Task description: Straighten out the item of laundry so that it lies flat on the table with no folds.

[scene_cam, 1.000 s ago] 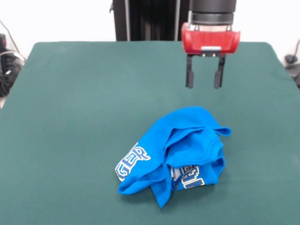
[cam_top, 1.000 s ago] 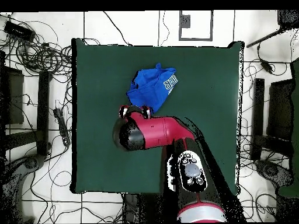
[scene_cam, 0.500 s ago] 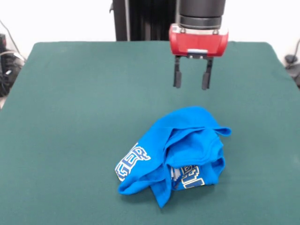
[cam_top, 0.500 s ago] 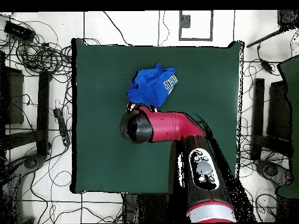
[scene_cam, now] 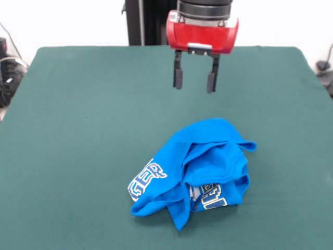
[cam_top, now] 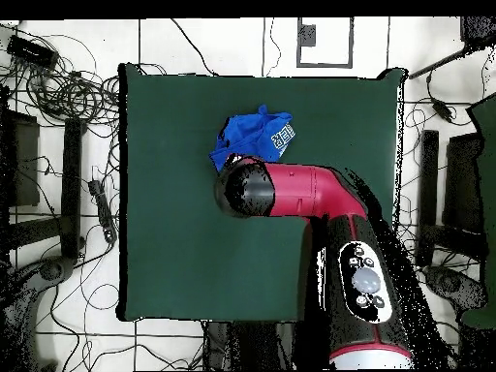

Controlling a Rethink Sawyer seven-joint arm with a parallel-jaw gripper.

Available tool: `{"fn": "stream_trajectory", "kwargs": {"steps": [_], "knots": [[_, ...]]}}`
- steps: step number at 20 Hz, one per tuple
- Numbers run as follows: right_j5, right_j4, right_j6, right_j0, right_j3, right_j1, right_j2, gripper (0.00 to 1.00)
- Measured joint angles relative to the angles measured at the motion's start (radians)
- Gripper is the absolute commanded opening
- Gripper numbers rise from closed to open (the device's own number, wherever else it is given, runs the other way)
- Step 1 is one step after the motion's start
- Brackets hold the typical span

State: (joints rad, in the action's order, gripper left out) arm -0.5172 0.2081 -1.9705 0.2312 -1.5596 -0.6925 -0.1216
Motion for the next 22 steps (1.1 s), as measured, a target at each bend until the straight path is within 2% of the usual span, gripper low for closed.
{"fn": "stream_trajectory", "kwargs": {"steps": [12,22], "knots": [[-0.002,-0.005,0.000,-0.007,0.105,0.021,0.000,1.00],[-0.002,-0.005,0.000,-0.009,0.149,0.069,0.000,1.00]]}}
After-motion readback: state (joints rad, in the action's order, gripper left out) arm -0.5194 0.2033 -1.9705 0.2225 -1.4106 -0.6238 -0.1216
